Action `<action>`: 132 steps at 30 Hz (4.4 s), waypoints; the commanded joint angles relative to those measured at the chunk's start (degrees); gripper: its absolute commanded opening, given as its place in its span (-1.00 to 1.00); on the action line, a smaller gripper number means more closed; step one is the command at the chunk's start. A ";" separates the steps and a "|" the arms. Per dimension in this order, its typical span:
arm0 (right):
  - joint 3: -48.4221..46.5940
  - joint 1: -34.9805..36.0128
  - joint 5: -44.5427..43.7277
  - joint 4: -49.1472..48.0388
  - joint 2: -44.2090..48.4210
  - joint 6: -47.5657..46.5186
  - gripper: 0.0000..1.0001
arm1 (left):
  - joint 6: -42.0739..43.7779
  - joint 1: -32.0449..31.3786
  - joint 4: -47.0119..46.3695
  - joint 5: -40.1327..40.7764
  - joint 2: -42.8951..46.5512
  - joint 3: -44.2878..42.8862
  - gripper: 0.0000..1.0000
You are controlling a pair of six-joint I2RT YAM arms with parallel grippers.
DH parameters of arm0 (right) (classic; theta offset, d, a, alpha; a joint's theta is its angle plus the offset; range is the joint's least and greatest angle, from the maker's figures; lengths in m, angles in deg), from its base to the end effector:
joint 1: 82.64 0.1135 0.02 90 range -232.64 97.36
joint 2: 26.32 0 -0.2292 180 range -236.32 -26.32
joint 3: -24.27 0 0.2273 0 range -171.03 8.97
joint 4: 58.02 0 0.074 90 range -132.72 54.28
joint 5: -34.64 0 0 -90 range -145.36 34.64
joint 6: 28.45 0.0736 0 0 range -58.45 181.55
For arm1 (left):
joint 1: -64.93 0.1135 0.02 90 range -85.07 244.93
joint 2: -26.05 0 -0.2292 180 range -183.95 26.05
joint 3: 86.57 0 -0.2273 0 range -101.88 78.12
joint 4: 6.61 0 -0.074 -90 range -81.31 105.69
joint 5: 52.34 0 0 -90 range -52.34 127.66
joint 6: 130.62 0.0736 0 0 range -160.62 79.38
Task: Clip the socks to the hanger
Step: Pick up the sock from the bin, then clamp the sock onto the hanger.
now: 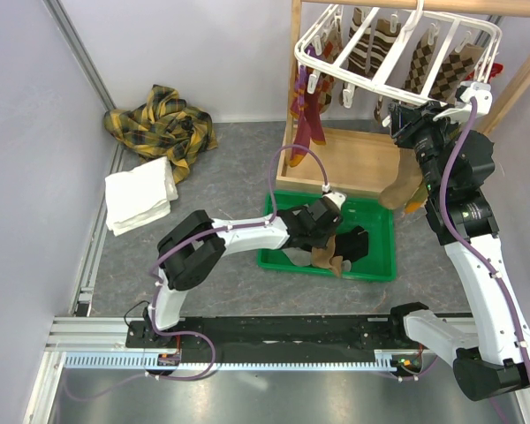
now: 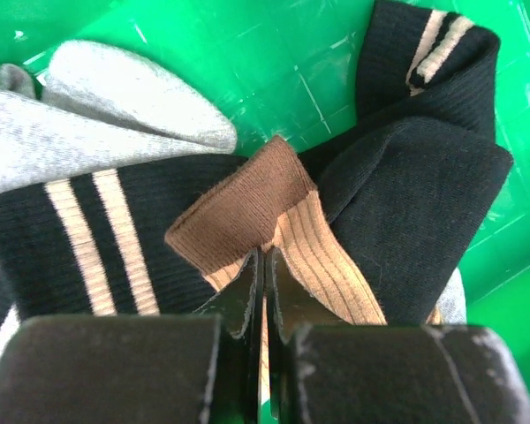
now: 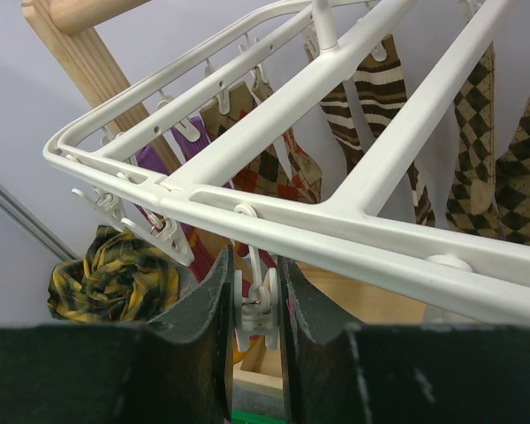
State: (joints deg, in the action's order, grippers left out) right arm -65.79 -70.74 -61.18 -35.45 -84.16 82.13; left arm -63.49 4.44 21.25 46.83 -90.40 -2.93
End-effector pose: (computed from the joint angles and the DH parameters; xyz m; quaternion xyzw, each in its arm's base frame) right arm 0.2319 0.0412 0.4534 0.0874 0.6395 0.1820 0.7418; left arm 0.2239 -0.3717 0.1317 0.2729 0.8900 -0.1821 0.3167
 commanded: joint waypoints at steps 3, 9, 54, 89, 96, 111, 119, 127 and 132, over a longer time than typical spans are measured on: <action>-0.03 0.84 3.01 3.02 0.45 0.51 -1.00 | 4.93 -0.07 -2.18 4.10 12.89 2.48 -0.96; -0.47 0.84 3.45 3.10 0.45 0.52 -1.00 | 12.93 -0.07 -7.37 5.33 24.15 5.47 -0.96; -1.97 0.93 12.59 3.10 0.45 -1.86 -1.00 | 55.92 6.79 -15.99 -25.34 14.14 -23.53 -0.97; -2.32 0.84 15.58 3.10 -0.52 -2.03 -0.66 | 54.78 6.96 -14.49 -24.55 12.03 -30.30 -0.96; -2.32 0.84 15.49 3.10 -0.16 -2.12 -0.35 | 54.25 6.96 -15.37 -24.46 11.94 -30.48 -0.96; -2.49 0.84 14.88 3.10 0.54 -2.03 0.11 | 52.93 7.05 -16.95 -22.97 11.77 -30.56 -0.96; -3.81 0.84 10.93 4.16 1.86 -2.82 0.38 | 52.14 7.23 -17.30 -21.03 13.08 -26.88 -0.97; -4.87 0.84 4.07 5.04 3.00 -2.12 0.51 | 51.70 7.32 -18.45 -20.33 15.02 -23.45 -0.96; -5.92 0.93 3.36 5.47 2.12 -1.86 0.51 | 51.17 7.40 -18.80 -20.68 15.63 -22.31 -0.96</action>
State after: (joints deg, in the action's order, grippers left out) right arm -69.05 -70.04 -55.48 -29.92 -81.67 79.79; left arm -10.11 11.65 5.21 25.61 -78.03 -25.80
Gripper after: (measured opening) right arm 0.757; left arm 0.025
